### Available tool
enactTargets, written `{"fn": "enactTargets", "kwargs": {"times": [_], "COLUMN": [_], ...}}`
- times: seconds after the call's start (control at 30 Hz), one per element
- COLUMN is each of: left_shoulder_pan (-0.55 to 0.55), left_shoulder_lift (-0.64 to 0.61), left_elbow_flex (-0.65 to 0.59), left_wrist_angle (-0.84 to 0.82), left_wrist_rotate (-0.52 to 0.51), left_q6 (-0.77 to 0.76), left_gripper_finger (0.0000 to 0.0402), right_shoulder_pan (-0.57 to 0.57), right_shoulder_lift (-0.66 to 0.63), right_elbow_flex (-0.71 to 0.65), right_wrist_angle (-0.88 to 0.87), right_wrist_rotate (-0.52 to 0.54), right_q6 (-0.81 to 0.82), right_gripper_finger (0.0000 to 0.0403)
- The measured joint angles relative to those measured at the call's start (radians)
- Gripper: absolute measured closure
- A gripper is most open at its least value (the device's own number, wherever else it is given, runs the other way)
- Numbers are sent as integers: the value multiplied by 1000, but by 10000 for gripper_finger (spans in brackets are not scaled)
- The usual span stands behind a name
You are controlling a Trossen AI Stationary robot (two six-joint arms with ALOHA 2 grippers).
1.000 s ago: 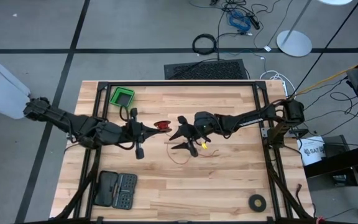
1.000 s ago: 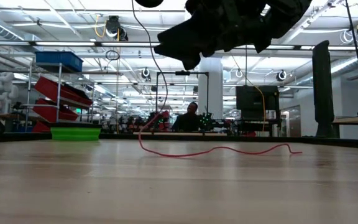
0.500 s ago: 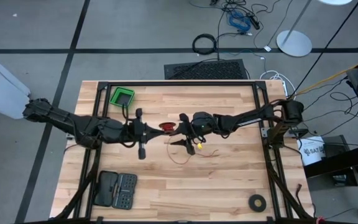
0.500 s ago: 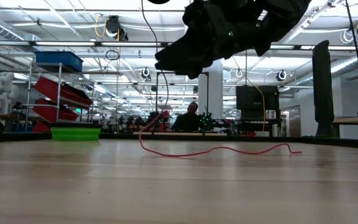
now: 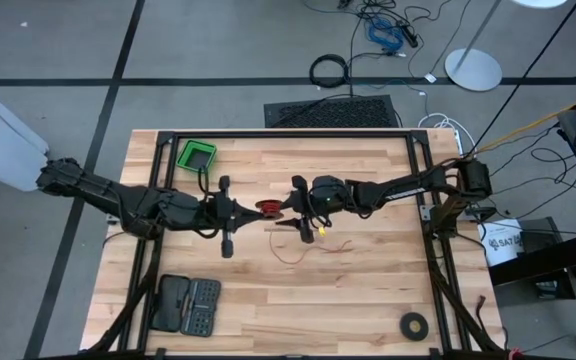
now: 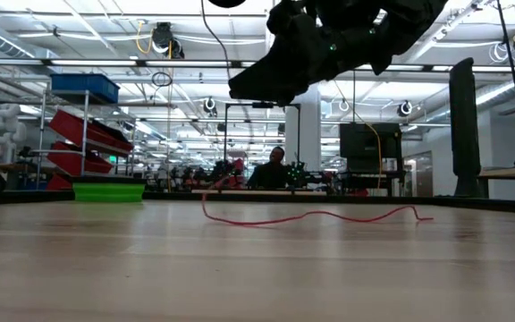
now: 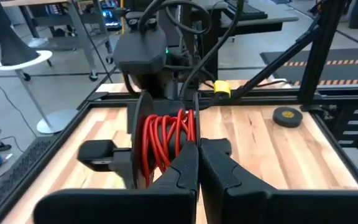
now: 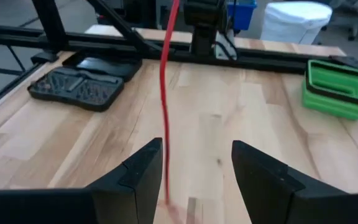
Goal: Coil cords
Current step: Coil the red wire into the spool
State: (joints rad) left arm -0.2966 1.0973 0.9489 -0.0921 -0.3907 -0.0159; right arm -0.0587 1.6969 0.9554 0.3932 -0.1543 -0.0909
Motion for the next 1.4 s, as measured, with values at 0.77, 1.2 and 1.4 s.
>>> {"fn": "enactTargets", "kwargs": {"times": [0.77,1.2,1.4], "left_shoulder_pan": [0,0,0], "left_shoulder_lift": [-8,-16,-16], "left_elbow_flex": [1,1,1], "left_wrist_angle": [1,1,2], "left_wrist_rotate": [2,2,2], "left_q6": [5,3,3], "left_gripper_finger": [398,398,398], "right_shoulder_pan": [8,8,8], "right_shoulder_lift": [55,16,16], "right_elbow_flex": [0,-1,-1], "right_wrist_angle": [44,-33,-38], "right_wrist_rotate": [-36,-84,-84], "right_q6": [26,18,8], "right_gripper_finger": [392,356,359]}}
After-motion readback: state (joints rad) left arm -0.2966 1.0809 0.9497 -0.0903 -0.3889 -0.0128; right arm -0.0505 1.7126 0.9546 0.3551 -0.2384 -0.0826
